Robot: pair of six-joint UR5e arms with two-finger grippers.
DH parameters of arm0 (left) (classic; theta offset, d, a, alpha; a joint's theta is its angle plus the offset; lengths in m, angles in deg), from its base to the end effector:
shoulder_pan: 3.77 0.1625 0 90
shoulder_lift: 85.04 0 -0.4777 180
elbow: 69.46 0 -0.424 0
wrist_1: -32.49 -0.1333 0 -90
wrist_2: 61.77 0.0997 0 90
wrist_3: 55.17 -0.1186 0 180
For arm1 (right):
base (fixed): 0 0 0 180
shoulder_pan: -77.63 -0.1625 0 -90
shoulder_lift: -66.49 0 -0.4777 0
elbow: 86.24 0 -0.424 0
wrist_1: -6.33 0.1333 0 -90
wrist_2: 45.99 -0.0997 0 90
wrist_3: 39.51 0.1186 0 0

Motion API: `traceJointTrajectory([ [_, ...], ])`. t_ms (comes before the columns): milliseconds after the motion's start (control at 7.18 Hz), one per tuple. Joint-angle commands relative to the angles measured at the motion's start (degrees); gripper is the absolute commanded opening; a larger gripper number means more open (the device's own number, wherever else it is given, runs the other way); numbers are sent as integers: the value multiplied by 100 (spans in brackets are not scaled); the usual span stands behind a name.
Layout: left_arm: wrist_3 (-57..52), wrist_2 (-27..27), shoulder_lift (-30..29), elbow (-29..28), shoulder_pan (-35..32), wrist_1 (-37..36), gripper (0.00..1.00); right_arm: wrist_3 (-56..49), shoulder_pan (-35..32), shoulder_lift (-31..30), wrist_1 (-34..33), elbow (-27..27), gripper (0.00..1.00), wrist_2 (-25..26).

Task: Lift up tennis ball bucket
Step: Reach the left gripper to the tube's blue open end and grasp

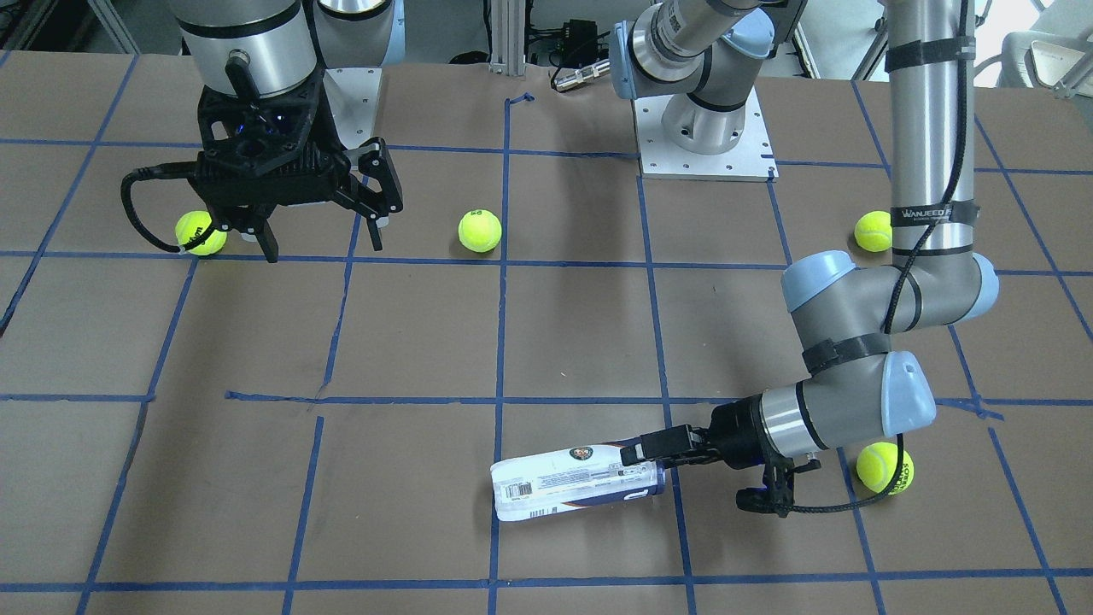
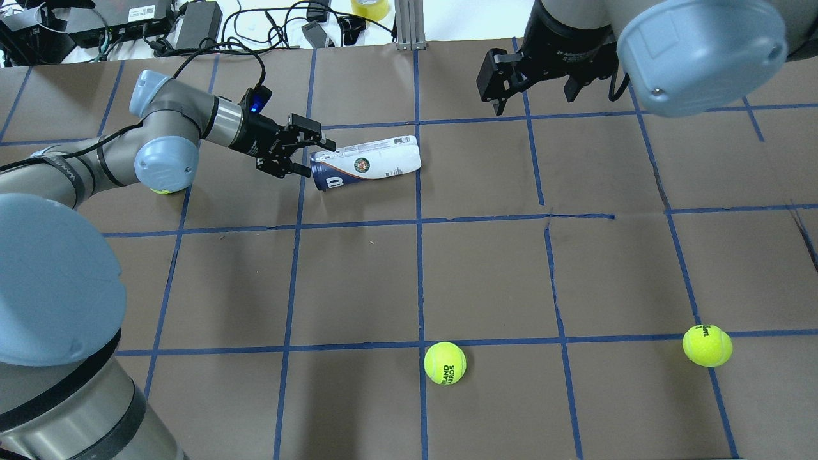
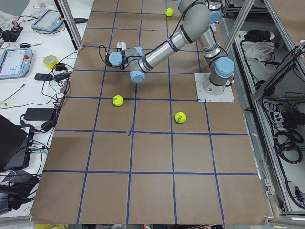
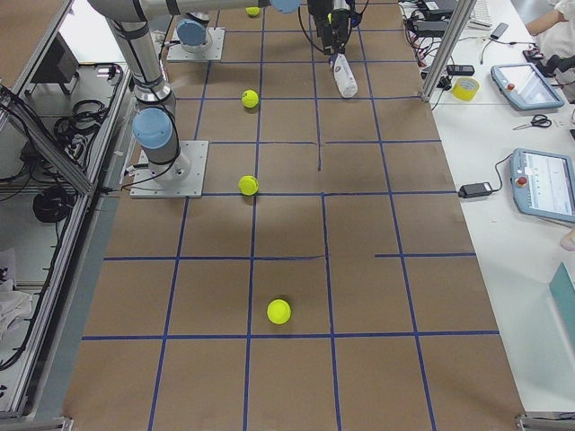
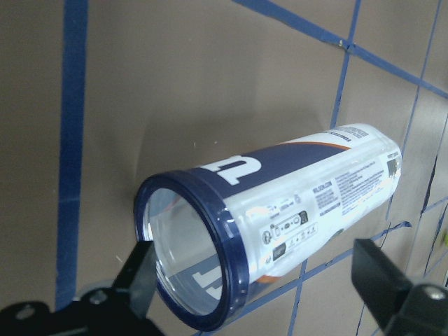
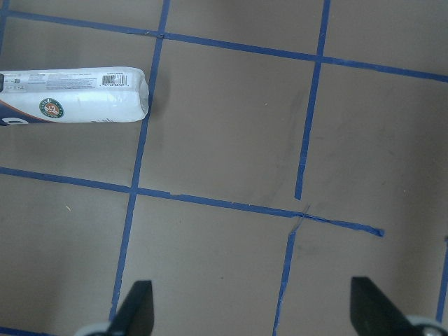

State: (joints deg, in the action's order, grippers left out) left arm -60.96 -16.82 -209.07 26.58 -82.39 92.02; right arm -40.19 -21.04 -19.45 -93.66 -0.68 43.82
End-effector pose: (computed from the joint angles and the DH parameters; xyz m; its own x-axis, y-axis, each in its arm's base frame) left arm -0.0796 -0.7057 0.1862 -0.6855 -0.1563 0.7111 -0.1260 0.9874 0.0955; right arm 0.2192 -0.5505 0.5431 -0.9866 -0.1629 -0.0011 -0.1600 0.9706 -0.1800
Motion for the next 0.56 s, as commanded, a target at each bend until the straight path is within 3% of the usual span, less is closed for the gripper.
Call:
traceJointTrajectory([
  [0,7,-13,-8,56,-13,5,85,7,6,-19,14,-4,100,-7],
  [139,7,-4,-8,56,-13,14,67,-2,6,-28,14,-4,100,19],
  [418,34,5,1,47,-21,102,14,7,15,-28,14,-4,100,19],
])
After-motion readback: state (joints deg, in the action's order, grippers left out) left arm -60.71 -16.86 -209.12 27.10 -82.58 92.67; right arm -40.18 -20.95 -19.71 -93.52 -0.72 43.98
